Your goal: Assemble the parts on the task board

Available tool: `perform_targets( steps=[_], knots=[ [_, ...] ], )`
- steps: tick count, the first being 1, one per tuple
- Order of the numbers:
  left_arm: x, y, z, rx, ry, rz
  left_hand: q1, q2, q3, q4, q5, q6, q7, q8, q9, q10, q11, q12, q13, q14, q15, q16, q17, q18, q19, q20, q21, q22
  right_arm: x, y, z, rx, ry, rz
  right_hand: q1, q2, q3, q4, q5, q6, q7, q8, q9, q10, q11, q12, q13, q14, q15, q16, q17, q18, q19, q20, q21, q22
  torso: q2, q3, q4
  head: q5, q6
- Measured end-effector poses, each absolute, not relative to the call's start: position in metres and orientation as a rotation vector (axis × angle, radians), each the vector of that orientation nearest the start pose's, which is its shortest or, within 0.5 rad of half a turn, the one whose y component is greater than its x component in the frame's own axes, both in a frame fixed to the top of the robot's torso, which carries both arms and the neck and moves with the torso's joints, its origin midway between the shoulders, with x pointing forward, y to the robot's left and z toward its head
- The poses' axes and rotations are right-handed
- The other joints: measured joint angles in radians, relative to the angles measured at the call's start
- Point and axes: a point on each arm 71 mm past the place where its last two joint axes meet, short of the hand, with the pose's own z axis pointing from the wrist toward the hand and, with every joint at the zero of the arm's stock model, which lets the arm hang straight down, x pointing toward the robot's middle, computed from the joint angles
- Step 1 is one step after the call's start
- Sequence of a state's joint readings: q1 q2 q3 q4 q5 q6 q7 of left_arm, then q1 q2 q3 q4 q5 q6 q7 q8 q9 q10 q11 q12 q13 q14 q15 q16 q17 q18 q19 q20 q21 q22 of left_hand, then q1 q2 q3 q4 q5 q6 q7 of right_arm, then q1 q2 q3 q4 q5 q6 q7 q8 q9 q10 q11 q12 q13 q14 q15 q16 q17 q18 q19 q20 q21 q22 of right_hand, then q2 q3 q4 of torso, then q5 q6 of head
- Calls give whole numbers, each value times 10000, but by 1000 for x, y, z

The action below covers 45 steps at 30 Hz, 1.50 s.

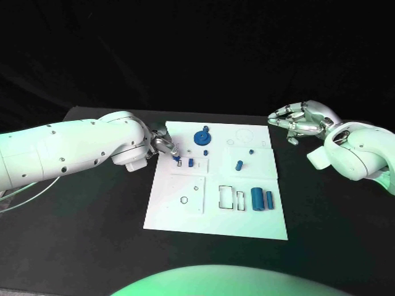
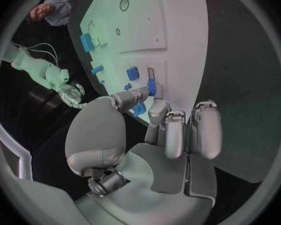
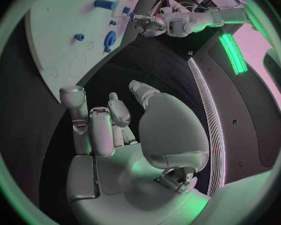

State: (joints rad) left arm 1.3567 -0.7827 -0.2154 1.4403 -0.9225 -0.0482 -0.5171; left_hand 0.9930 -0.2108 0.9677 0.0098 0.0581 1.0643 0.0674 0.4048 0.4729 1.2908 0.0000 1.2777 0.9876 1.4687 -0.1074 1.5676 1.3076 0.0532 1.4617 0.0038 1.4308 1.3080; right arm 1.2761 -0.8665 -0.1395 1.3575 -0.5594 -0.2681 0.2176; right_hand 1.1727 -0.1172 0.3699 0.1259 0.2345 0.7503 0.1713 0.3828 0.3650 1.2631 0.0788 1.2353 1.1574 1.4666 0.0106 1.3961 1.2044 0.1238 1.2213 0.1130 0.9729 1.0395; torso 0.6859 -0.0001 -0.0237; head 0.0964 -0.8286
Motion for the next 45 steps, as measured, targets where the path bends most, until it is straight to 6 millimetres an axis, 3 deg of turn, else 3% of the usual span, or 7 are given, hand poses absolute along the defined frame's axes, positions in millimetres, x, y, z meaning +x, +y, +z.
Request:
perform_targets(
  steps=[7, 9, 11, 23, 45],
  knots=[
    [500, 220, -212, -3220, 22233, -3378, 23, 91, -100, 42, -2, 3, 2, 0, 0, 37, 6, 1, 42, -18, -18, 0, 0, 1, -1, 0, 0, -1, 514, -265, -189, 5917, 16694, 10856, 0, 0, 0, 0, 0, 0, 0, 0, 0, 0, 0, 0, 0, 0, 0, 0, 0, 0, 0, 0, 0, 0, -5, 0, -1, -7, -24],
    [500, 218, -211, -3004, 22195, -3258, 6, 159, -223, 142, -2, 4, 4, 0, 0, 129, -57, 1, 43, -19, -19, 0, -1, 1, -1, 0, 0, -1, 514, -266, -189, 5919, 16693, 10854, 0, 0, 0, 0, 0, 0, 0, 0, 0, 0, 0, 0, 0, 0, 0, 0, 0, 1, 0, 0, 0, 0, -5, 0, -1, -7, -25],
    [500, 216, -211, -2816, 22146, -3163, -18, 183, -275, 192, -3, 85, -50, 0, 0, 421, -333, 2, 45, -39, -39, 0, -1, 2, -1, 0, 38, -1, 514, -266, -189, 5920, 16692, 10854, 0, 0, 0, 0, 0, 0, 0, 0, 0, 0, 0, 0, 0, 0, 0, 0, 0, 0, 0, 0, 0, 0, -6, 0, -1, -7, -26],
    [502, 211, -210, -2128, 21879, -2870, -70, 235, -440, 357, -7, 155, -50, 0, 15, 468, -357, 24, 113, -51, -48, 0, -1, 2, -1, 0, 38, -2, 514, -265, -189, 5922, 16692, 10861, 0, 0, 0, 0, 0, 0, 0, 0, 0, 0, 0, 0, 0, 0, 0, 0, 0, 0, 0, 0, 0, 0, -5, -5, -8, -28, -23],
    [499, 208, -211, -1656, 22203, -2796, -69, 235, -494, 301, -67, 237, -89, 53, 122, 582, -440, 41, 194, -52, -45, -1, -2, 3, -2, 0, 33, -3, 514, -265, -191, 5963, 16731, 10861, 0, 0, 1, -1, 0, 0, 0, 0, 0, 0, 0, 0, -12, 0, 0, 0, 1, 0, 0, 0, 0, -12, -11, -3, 0, -50, -74]
  ],
)
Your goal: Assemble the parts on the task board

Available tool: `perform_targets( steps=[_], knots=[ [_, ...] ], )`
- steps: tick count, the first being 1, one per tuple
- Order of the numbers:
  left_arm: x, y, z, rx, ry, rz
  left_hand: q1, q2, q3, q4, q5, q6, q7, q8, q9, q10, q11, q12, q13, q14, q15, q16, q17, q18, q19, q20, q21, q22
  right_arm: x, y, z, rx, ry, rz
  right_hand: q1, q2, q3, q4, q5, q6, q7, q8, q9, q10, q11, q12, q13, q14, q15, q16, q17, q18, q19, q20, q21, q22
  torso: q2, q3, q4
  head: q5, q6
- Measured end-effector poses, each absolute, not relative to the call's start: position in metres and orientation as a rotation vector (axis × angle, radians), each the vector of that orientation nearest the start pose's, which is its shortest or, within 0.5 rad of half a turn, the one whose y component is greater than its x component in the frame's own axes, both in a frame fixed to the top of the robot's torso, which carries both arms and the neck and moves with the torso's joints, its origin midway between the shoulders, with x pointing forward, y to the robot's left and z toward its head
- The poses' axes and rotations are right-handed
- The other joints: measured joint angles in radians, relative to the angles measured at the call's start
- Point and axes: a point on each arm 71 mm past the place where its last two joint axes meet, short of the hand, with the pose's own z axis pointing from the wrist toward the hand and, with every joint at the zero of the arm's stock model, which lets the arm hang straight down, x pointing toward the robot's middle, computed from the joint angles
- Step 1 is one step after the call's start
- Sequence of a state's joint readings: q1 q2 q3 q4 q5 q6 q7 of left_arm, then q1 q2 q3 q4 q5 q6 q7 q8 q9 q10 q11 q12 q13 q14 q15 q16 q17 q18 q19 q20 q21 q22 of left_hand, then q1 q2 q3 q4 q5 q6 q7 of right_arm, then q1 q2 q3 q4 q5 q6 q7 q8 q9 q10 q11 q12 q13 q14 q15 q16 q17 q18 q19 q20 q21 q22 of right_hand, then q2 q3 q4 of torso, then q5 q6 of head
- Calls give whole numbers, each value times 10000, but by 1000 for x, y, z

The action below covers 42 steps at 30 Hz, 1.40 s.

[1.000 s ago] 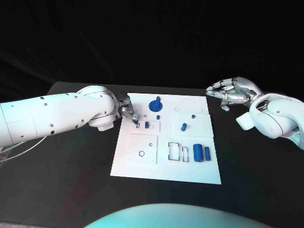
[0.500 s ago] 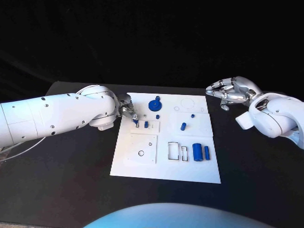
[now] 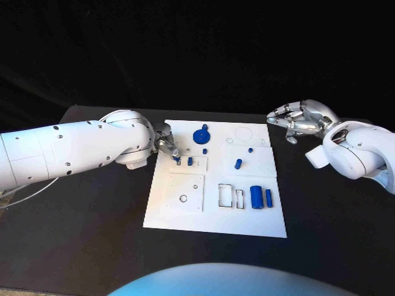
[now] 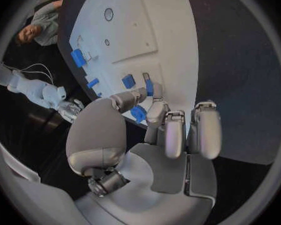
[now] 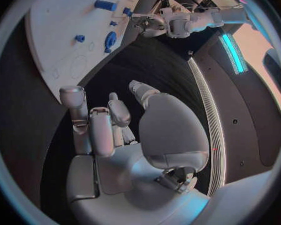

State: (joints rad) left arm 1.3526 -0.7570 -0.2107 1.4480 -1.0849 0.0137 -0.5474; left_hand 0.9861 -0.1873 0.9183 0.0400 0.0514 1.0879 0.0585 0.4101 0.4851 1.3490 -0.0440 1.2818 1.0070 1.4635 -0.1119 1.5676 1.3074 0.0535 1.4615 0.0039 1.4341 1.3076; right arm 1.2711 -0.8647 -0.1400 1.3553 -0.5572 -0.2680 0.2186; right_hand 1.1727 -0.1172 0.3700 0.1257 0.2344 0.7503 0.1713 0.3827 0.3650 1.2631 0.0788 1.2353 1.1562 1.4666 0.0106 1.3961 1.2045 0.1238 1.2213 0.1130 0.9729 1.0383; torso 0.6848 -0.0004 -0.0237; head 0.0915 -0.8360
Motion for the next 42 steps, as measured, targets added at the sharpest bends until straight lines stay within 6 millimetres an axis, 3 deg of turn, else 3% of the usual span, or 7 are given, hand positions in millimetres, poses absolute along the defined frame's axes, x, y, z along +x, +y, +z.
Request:
perform_targets(
  steps=[25, 36, 42],
  knots=[
    [498, 209, -213, -1941, 22419, -2952, 1, -1, 47, -47, 42, 51, -9, 1, 213, 40, 29, 77, 141, 16, 18, 0, 0, 0, 0, 0, 77, -1, 513, -265, -192, 5979, 16739, 10873, 0, 0, -1, 57, 40, 0, 0, 0, 0, 0, 0, 0, -10, 0, 0, 0, -14, 0, 0, 0, -69, -22, -2, 2, -2, -7, 40],
    [497, 208, -214, -2033, 22662, -3051, 0, 0, 47, -48, 82, 66, 5, 122, 551, 42, 29, 76, 160, 32, 34, 0, -1, 1, 0, 0, 76, -1, 514, -265, -192, 5982, 16740, 10876, 0, 0, -1, 56, 39, 0, 0, 0, 0, 0, 0, 0, -10, 0, 0, 0, -14, -1, 0, 0, -69, -22, 4, -5, 10, -21, 38],
    [496, 208, -214, -2036, 22743, -3030, -94, 94, 35, -60, 79, 68, 7, 141, 553, 63, 49, 116, 176, 33, 35, 0, 0, 1, -1, 0, 114, -1, 514, -264, -192, 5982, 16743, 10881, 0, 0, -1, 56, 39, 0, 0, 0, 0, 0, 0, 0, -9, 0, 0, 0, -14, 0, 0, 0, -69, -22, 4, -4, 12, -11, 35]
  ],
)
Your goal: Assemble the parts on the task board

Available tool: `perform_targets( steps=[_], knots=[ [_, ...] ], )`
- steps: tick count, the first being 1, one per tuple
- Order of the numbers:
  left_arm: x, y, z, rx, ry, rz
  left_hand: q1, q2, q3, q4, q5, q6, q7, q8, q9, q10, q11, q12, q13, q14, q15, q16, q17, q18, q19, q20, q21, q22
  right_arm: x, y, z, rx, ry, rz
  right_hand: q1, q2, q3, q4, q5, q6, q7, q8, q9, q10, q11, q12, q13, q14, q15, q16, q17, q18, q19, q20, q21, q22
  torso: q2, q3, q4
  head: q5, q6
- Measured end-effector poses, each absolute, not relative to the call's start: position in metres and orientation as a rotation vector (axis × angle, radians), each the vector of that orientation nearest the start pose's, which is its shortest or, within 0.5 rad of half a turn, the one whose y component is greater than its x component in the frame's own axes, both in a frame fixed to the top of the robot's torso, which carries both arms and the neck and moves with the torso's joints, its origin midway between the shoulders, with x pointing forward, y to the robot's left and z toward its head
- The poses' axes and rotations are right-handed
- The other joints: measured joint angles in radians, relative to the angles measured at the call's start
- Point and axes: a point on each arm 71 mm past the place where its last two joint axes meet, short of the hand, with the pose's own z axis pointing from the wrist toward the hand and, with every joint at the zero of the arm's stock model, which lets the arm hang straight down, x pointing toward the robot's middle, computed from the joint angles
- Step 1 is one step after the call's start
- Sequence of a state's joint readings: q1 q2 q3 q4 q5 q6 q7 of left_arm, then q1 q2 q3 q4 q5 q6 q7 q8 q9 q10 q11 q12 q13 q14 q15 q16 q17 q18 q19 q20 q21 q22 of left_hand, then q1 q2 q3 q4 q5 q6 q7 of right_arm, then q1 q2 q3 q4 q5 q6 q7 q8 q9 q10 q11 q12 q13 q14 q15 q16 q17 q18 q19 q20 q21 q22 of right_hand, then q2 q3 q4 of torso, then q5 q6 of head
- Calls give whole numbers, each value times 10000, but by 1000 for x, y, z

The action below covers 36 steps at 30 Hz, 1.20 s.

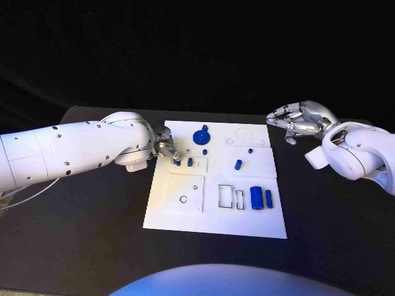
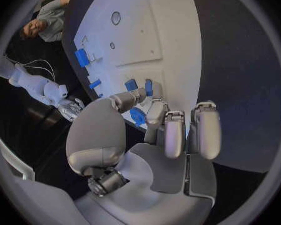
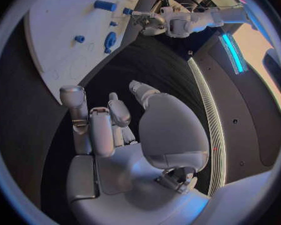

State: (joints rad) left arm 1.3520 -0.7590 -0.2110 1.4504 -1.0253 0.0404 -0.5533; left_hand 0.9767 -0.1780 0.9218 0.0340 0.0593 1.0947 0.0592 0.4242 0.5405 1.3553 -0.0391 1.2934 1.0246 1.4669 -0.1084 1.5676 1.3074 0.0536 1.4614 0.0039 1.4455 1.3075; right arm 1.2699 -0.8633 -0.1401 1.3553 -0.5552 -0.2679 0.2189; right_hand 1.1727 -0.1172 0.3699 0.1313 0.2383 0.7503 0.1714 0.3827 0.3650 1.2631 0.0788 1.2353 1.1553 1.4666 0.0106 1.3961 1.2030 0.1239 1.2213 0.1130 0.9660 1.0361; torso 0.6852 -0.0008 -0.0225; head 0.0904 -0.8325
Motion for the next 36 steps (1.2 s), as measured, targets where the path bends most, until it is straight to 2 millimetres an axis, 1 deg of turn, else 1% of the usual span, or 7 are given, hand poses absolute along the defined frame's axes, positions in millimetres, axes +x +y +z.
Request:
perform_targets(
  steps=[17, 20, 23, 24, 25, 28, 36],
  knots=[
    [496, 207, -215, -1932, 22882, -2923, -156, 156, -21, 106, -41, 15, 14, 330, -36, 17, 15, -1, 34, 18, 18, 0, -1, 1, 0, 0, 0, 0, 514, -265, -193, 5999, 16751, 10877, 0, 0, 0, -1, 0, 0, 0, 0, 0, 0, 0, 0, 1, 0, 0, 0, 1, -1, 0, 0, 0, 0, 2, 7, -10, 17, -27],
    [496, 208, -215, -1896, 22931, -2898, -211, 211, -158, 243, -41, 15, 14, 629, -65, 17, 15, -1, 60, 18, 19, 0, 0, 1, 0, 0, 0, 0, 513, -265, -193, 6002, 16751, 10877, 0, 0, 0, -1, 0, 0, 0, 0, 0, 0, 0, 0, 1, 0, 0, 0, 1, 0, 0, 0, 0, 0, 1, 6, -10, 16, -39],
    [495, 207, -216, -1850, 22976, -2904, -234, 235, -232, 248, -42, 16, 14, 1319, -71, 17, 15, -1, 60, 18, 19, 0, 0, 0, 0, 0, 0, -1, 513, -265, -193, 6005, 16754, 10877, 0, 0, 0, -1, 0, 0, 0, 0, 0, 0, 0, 0, 1, 0, 0, 0, 1, -1, 0, 0, 0, 0, 1, 6, -12, 12, -50],
    [495, 206, -216, -1828, 22994, -2911, -236, 236, -284, 280, -42, 81, -20, 1446, -72, 62, -23, -2, 71, 20, 21, 0, -1, 1, 0, 0, 0, -1, 513, -265, -193, 6006, 16754, 10876, 0, 0, 0, -1, 0, 0, 0, 0, 0, 0, 0, 0, 1, 0, 0, 0, 1, 0, 0, 0, 0, 1, 1, 7, -12, 12, -51],
    [495, 206, -216, -1809, 23012, -2916, -282, 282, -289, 285, -76, 501, -207, 1570, -69, 376, -219, -1, 80, 16, 20, 0, -1, 0, 0, 0, -1, 0, 513, -265, -193, 6007, 16755, 10876, 0, 0, 1, -1, 0, 0, 0, 0, 0, 0, 0, 0, 1, 0, 0, 0, 1, -1, 0, 0, 0, 0, 1, 7, -12, 12, -53],
    [494, 205, -217, -1748, 23084, -2926, -367, 367, -421, 363, -81, 674, -334, 1500, -99, 537, -319, 0, 86, -14, -11, 0, -1, 1, 0, 0, 0, 0, 513, -265, -193, 6009, 16755, 10875, 0, 0, 0, -1, -1, 0, 0, 0, 0, 0, 0, 0, 1, 0, 0, 0, 1, 0, 0, 0, 0, 1, 1, 7, -12, 11, -62],
    [494, 205, -217, -1715, 23127, -2924, -365, 365, -609, 517, -98, 893, -582, 1463, -141, 544, -311, 0, 86, -40, -36, 0, -1, 1, 0, 0, -1, -1, 513, -265, -193, 6011, 16757, 10875, 0, 0, 1, -1, -1, 0, 0, 0, 0, 0, 0, 0, 1, 0, 0, 0, 1, 0, 0, 0, 0, 1, 1, 6, -12, 4, -70]
  ],
)
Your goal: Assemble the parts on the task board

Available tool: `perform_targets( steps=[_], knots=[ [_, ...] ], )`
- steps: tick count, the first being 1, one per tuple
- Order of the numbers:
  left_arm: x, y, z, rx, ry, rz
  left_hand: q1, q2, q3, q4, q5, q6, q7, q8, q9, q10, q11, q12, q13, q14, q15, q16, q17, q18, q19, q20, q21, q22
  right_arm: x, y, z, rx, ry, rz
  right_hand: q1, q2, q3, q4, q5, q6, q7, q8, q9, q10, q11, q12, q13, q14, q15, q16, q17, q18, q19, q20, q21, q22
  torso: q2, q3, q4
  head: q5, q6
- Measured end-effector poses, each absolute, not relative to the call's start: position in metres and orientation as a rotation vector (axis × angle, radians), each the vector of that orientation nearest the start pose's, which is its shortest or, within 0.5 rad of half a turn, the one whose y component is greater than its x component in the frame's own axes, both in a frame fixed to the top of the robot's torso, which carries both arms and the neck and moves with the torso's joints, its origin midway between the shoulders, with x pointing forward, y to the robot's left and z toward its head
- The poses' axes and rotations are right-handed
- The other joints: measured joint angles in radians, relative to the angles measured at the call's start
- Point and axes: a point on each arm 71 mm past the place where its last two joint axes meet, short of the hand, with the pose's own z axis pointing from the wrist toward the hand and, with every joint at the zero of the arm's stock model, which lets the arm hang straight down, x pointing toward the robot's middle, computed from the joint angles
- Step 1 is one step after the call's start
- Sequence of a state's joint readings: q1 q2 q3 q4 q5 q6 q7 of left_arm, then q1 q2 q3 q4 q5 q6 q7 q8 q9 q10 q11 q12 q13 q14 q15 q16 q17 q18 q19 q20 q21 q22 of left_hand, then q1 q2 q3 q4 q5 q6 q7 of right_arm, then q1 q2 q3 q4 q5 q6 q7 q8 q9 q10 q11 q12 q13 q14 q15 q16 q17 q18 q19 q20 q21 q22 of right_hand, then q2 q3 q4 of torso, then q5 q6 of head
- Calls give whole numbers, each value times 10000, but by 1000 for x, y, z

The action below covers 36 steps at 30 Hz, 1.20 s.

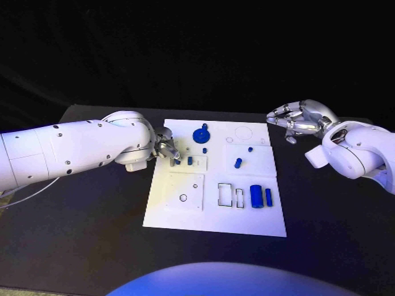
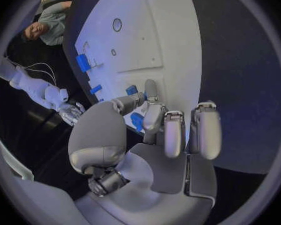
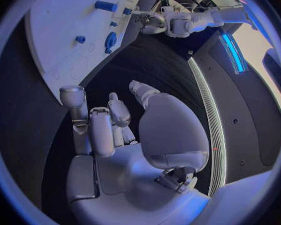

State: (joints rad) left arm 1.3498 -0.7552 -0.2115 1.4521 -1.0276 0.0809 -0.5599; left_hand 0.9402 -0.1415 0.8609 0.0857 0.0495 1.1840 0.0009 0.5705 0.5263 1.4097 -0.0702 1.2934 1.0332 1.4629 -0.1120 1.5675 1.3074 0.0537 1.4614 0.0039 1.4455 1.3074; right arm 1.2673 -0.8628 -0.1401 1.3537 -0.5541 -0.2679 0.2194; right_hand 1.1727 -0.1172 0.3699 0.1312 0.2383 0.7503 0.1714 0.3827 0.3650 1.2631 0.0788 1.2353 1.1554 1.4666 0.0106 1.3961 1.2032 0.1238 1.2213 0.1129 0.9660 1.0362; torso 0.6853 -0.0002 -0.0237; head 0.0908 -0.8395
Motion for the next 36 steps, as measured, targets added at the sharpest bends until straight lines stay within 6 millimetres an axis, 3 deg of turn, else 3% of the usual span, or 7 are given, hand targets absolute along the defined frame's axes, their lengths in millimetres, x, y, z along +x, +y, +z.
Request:
perform_targets(
  steps=[10, 18, 23, 29, 36],
  knots=[
    [494, 205, -218, -1719, 23132, -2921, 0, 0, -121, 100, -3, 12, -13, 0, -27, -34, -30, 0, -1, 0, -1, 0, 0, 0, 0, 0, 0, 0, 513, -265, -194, 6017, 16759, 10872, 0, 0, 0, 0, 0, 0, 0, 0, 0, 0, 0, 0, 0, 0, 0, 0, 0, -1, 0, 0, 0, 0, -3, 1, 1, -6, -9],
    [494, 208, -220, -1757, 23181, -2819, -334, -332, -1109, 835, 11, 83, -83, 1, -149, -82, -84, -1, 20, 0, -4, 0, 0, 0, 0, 0, 0, 0, 513, -265, -194, 6022, 16762, 10871, 0, 0, 0, 0, 0, 0, 0, 0, 0, 0, 0, 0, 1, 0, 0, 0, 1, -1, 0, 0, 0, 0, -5, -3, 2, -6, -10],
    [494, 210, -220, -1780, 23182, -2761, -376, -375, -1580, 1198, 11, 83, -83, 1, -210, -83, -83, -1, 40, 0, -4, 0, 0, 0, 0, 0, 0, 0, 513, -265, -194, 6025, 16764, 10870, 0, 0, 0, 0, 0, 0, 0, 0, 0, 0, 0, 0, 1, 0, 0, 0, 0, -1, 0, 0, 0, 0, -5, -4, 0, -6, -9],
    [494, 211, -220, -1810, 23174, -2723, -269, -481, -2476, 1899, 10, 83, -83, -39, -311, -83, -83, -1, 55, 0, -4, 0, 0, 0, 0, 0, 0, 0, 513, -265, -194, 6030, 16770, 10871, 0, 0, 0, 0, 0, 0, 0, 0, 0, 0, 0, 0, 1, 0, 0, 0, 1, 0, 0, 0, 0, 0, -5, -4, -6, -7, 1],
    [495, 215, -219, -1918, 23114, -2686, -270, -480, -2792, 2049, 10, 83, -83, -39, -336, -84, -82, -1, 16, 1, -4, 0, 0, 0, 0, 0, 0, 0, 513, -264, -195, 6036, 16776, 10871, 0, 0, 0, 0, 0, 0, 0, 0, 0, 0, 0, 0, 1, 0, 0, 0, 1, -1, 0, 0, 0, 0, -5, -6, -7, -12, 16]
  ],
)
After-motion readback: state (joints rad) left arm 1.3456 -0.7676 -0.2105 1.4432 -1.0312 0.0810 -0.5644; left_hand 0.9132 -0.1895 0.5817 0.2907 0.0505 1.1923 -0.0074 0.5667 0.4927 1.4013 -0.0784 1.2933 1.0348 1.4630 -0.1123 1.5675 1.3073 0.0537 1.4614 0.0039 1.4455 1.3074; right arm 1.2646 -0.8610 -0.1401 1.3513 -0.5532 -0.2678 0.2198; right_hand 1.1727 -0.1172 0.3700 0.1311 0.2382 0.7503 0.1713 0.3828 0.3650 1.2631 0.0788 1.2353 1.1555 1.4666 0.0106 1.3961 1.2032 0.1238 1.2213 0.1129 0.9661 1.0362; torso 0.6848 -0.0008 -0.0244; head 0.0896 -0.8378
